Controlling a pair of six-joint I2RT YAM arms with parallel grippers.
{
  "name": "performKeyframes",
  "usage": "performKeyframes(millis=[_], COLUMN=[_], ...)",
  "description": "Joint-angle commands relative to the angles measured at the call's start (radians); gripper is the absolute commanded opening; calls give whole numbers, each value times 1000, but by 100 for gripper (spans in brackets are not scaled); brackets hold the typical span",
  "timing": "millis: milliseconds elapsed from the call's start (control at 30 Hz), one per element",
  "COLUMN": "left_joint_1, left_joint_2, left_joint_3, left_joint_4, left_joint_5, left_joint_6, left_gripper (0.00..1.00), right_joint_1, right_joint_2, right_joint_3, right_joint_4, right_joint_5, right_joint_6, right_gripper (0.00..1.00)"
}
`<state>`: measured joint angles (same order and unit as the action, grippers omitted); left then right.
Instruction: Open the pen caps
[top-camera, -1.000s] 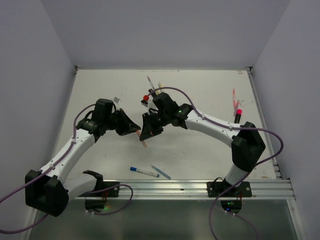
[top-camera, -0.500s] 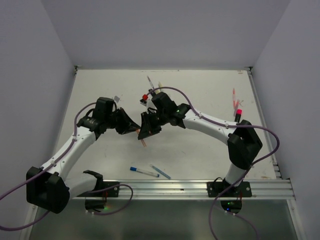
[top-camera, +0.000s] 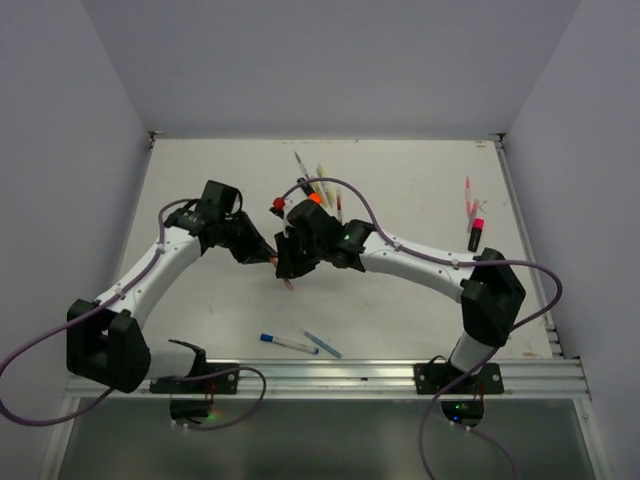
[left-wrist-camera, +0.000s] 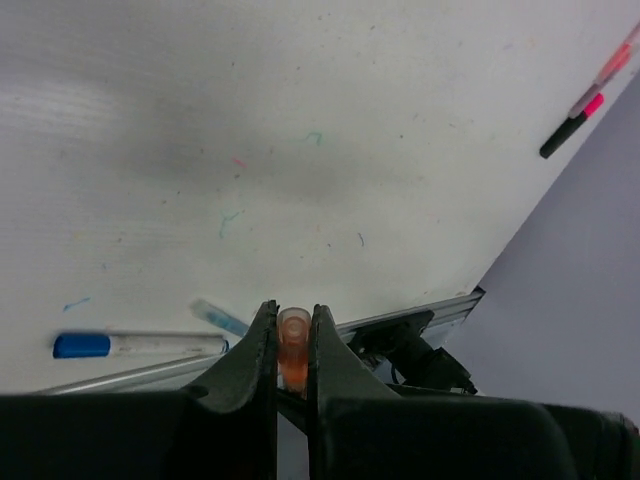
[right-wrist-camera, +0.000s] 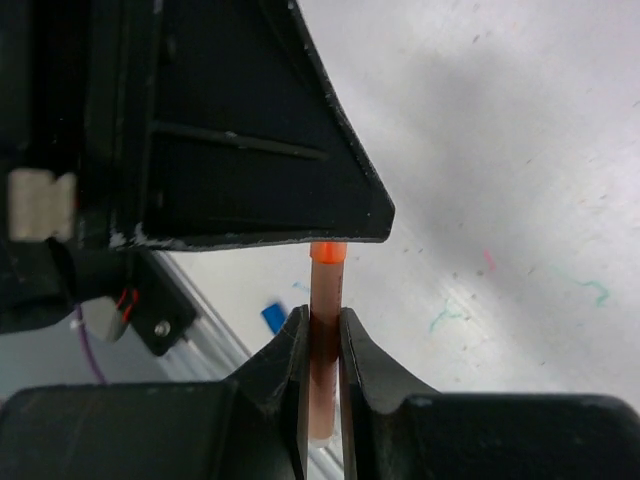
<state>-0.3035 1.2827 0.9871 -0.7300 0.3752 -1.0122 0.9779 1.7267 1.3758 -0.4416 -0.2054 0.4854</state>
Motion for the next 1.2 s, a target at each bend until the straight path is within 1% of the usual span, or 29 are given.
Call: performKeyframes(millis=[0, 33, 67, 100, 133, 167, 200, 233, 267, 300, 333, 367, 400, 433, 467, 533, 567, 600, 667, 800, 833, 867, 933, 967, 1033, 1167], left_joint_1=[53, 53, 55, 60, 63, 64, 64, 64, 66, 66, 66, 66, 67, 66, 49, 37, 17, 7, -29, -60, -68, -71, -83, -89, -97, -106], left_joint_2=[74, 79, 69, 22, -3, -26, -63, -81, -120, -129, -126, -112, -70, -47, -2, 52, 113, 145, 226, 348, 375, 436, 534, 567, 653, 748], left_joint_3=[209, 223, 202, 161, 72, 30, -2, -65, -88, -94, -75, -55, -32, 13, 30, 74, 88, 120, 148, 212, 232, 254, 345, 346, 416, 530], left_joint_4=[-63, -52, -13, 168, 261, 359, 492, 556, 640, 623, 589, 508, 451, 399, 314, 236, 181, 147, 84, 67, 48, 40, 11, 0, -35, -52], left_joint_5=[-194, -203, -193, -100, -50, -6, 57, 86, 106, 93, 85, 88, 79, 62, 26, -7, -15, -33, -99, -168, -192, -200, -228, -234, -254, -271], left_joint_6=[20, 40, 41, 41, 14, 1, -26, -34, -34, -13, 10, 38, 99, 121, 142, 194, 214, 246, 277, 336, 343, 360, 386, 394, 403, 428], left_gripper=[0, 0, 0, 0, 0, 0, 0, 0, 0, 0, 0, 0, 0, 0, 0, 0, 0, 0, 0, 0, 0, 0, 0, 0, 0, 0], right_joint_1=[45, 45, 45, 35, 27, 13, -23, -48, -109, -139, -169, -229, -261, -293, -350, -386, -396, -398, -404, -430, -441, -447, -472, -479, -498, -510], right_joint_2=[-59, -65, -75, -87, -104, -108, -113, -122, -134, -147, -166, -174, -182, -193, -193, -182, -149, -126, -61, 25, 45, 88, 147, 148, 198, 269], right_joint_3=[-84, -113, -127, -161, -178, -190, -208, -230, -254, -286, -287, -282, -271, -270, -267, -250, -232, -184, -147, -54, -37, 1, 52, 64, 95, 173], right_joint_4=[-203, -200, -186, -107, -59, -11, 57, 108, 157, 190, 169, 134, 66, 41, 0, -31, -93, -117, -141, -167, -170, -192, -215, -218, -232, -243], right_joint_5=[202, 189, 149, 83, -83, -151, -220, -323, -345, -345, -336, -295, -279, -258, -212, -165, -78, -53, 1, 136, 152, 167, 185, 189, 202, 254], right_joint_6=[-87, -85, -82, -85, -61, -39, 8, 46, 85, 110, 99, 79, 65, 49, 47, 22, 10, -23, -47, -64, -68, -70, -59, -59, -59, -87], right_gripper=[0, 0, 0, 0, 0, 0, 0, 0, 0, 0, 0, 0, 0, 0, 0, 0, 0, 0, 0, 0, 0, 0, 0, 0, 0, 0])
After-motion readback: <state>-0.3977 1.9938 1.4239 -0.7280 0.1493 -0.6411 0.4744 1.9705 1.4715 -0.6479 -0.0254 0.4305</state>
